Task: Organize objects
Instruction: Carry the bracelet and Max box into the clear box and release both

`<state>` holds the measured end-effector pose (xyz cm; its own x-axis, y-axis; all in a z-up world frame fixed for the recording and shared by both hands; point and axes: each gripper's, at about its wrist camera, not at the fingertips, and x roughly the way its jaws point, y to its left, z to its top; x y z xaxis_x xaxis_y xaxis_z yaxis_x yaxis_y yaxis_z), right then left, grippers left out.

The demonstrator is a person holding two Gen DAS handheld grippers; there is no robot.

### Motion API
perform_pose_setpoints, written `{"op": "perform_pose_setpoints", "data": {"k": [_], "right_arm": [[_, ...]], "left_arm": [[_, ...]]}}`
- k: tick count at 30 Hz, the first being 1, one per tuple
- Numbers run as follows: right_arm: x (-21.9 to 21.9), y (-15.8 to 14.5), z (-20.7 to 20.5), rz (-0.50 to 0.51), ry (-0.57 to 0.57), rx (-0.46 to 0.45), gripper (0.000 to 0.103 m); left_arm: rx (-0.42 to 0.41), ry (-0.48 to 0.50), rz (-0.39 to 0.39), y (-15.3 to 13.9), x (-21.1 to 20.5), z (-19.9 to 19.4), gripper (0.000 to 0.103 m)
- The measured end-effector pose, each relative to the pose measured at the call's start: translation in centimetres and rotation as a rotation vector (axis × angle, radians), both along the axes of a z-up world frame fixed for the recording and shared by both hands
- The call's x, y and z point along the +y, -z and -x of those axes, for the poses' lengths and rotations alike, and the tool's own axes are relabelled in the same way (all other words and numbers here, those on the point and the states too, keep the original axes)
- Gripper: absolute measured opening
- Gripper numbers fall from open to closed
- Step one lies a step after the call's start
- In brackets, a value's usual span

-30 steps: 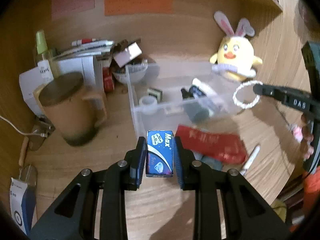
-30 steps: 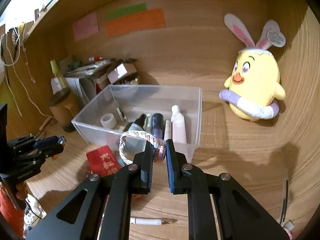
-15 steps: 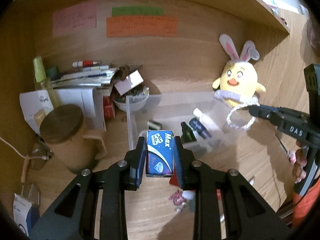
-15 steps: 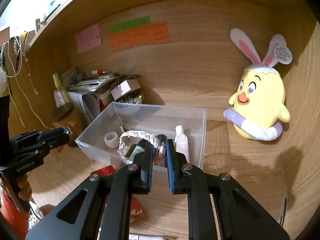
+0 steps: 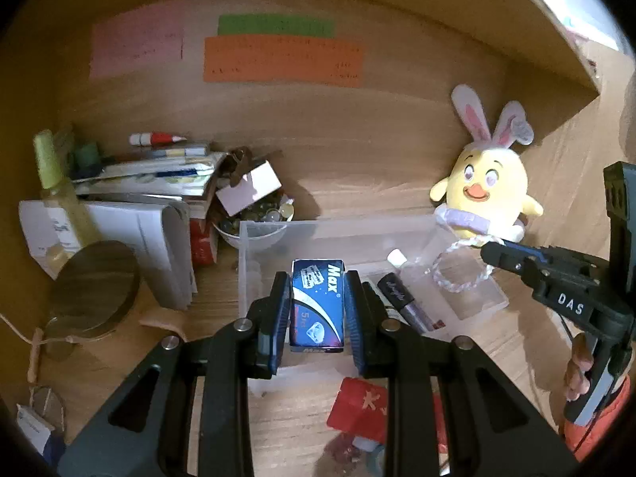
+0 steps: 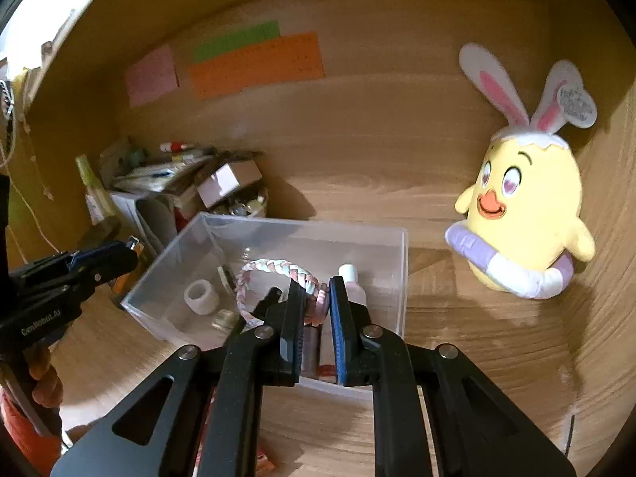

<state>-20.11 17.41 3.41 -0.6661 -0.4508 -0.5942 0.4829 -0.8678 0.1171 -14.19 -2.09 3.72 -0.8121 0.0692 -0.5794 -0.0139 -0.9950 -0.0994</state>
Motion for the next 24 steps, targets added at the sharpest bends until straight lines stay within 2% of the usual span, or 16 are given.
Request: {"op": "perform_pose_setpoints", "data": {"k": [11, 24], "right_arm": [[-2.4, 3.5, 2.2, -0.084, -0.022, -0.066, 0.011], [-3.7, 5.2, 2.5, -0.184, -0.006, -0.023, 0.011]], "left_arm": [[-0.108, 0.010, 0.022, 3.6, 0.2, 3.8, 0.027], [-0.162, 0.021, 0.048, 5.4, 1.1, 5.1, 0.027]]}}
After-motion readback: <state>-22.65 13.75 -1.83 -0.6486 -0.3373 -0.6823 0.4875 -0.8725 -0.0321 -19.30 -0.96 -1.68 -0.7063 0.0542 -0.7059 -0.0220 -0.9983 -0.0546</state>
